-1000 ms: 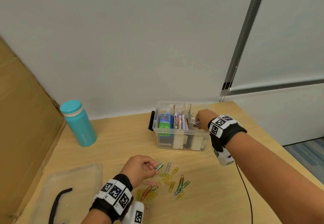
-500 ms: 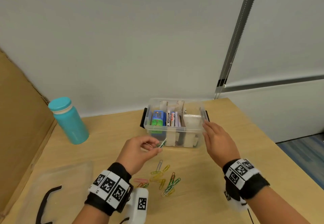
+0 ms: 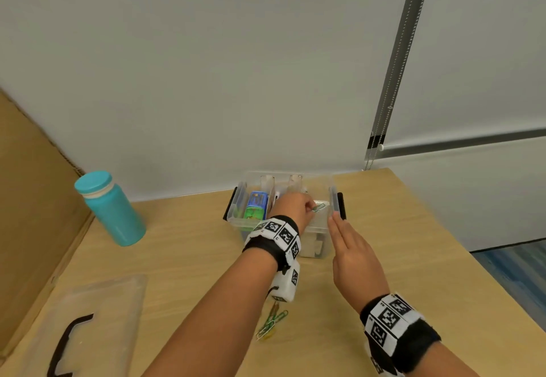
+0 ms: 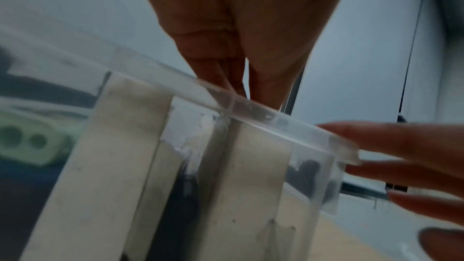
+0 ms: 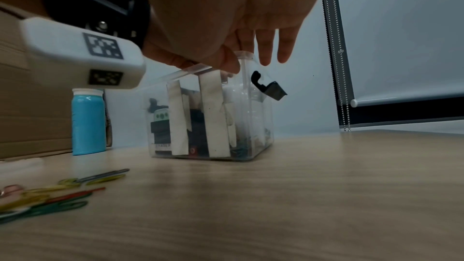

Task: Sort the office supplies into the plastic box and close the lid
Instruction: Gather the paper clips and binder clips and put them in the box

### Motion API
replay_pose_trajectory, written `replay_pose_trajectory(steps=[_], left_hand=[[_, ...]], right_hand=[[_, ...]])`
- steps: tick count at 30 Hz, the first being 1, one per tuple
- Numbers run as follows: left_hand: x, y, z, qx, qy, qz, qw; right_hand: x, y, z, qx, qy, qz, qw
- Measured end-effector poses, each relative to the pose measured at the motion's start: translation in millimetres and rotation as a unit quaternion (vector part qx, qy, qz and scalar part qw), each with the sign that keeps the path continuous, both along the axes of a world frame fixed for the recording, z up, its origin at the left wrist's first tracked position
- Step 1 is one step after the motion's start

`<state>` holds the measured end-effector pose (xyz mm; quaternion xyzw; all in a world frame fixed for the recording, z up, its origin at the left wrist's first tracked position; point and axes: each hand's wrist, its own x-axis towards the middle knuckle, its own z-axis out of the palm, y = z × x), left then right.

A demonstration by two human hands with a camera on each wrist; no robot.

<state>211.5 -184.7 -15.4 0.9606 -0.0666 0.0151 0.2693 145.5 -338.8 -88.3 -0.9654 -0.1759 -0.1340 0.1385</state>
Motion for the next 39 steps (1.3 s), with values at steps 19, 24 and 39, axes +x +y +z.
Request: replay_pose_trajectory(steps=[19,24,39], left_hand=[[-91,111,20,-0.159,-0.048,0.051,0.985],[-135,158,-30,0.014,0.104,0.084,0.991],[-175,178,-86,0.135,0.234,-0.068,0.96]], right_hand=[[-11,6,2,0.01,0.017,-0.004,1.0],[-50,37,4,-0.012,-0.011,0.144,0.99],[-81,103,-26,-0.208,0.196,0.19,0.939]])
